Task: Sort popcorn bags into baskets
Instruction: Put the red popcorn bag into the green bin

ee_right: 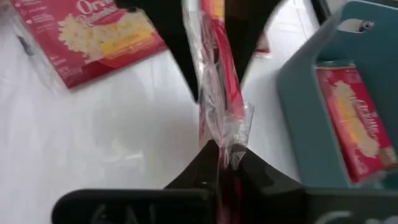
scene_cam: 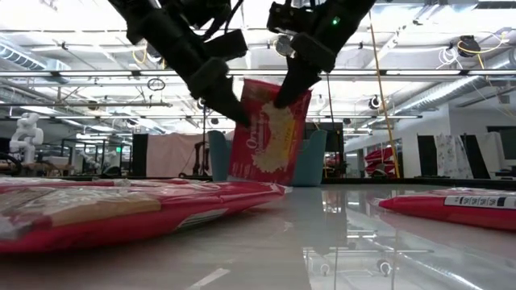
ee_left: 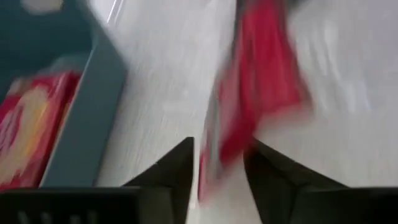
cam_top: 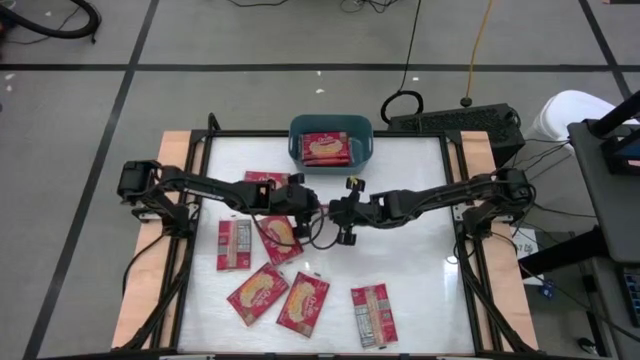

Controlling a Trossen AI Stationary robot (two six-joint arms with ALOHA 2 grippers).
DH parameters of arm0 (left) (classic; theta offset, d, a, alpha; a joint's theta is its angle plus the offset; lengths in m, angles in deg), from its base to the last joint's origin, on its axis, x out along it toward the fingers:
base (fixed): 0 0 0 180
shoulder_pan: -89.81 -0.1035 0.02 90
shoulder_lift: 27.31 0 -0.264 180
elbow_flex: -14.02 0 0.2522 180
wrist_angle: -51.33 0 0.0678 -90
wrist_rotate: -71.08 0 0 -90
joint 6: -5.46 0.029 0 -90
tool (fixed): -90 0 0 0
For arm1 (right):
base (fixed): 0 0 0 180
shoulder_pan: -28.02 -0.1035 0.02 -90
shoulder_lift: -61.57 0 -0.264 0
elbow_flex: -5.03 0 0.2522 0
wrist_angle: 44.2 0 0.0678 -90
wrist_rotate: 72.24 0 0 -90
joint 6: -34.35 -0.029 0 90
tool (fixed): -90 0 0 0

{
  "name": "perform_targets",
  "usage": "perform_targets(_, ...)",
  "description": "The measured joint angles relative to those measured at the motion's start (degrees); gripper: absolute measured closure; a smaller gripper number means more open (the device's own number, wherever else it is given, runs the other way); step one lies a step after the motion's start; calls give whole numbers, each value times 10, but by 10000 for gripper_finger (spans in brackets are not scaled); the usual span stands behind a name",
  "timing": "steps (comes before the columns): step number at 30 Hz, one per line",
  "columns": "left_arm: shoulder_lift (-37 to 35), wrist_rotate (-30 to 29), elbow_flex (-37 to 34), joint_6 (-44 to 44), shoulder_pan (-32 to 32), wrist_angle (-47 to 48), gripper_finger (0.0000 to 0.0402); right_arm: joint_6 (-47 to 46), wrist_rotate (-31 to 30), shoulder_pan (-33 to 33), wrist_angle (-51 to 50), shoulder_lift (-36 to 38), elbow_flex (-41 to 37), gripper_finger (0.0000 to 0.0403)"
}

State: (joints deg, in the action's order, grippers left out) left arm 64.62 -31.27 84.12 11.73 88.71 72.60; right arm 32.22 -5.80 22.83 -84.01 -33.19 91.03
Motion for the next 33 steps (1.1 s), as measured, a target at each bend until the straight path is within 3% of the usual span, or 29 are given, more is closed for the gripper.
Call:
perform_targets(5, -57, -64, -5, -21, -1, 62, 209, 14, -1, 14, -11, 40, 0, 397)
perform_targets(12, -181, -109, -80, -50, -13, 53, 210, 16, -2, 49, 21, 107, -22, 399)
perform_targets(17, -271, -118, -175, -81, -17, -15, 234, 43, 6, 82, 182, 140, -80, 396)
perform_targets(24, -347, -113, -295, -94, -9, -145, 258, 30, 147, 172, 461, 156, -173, 395)
perform_targets(29, -362, -97, -341, -91, -1, -231, 260, -55, 163, 243, 532, 151, -186, 395)
perform_targets(33, -355, -91, -349, -85, 4, -257, 261, -61, 165, 274, 553, 149, -185, 395)
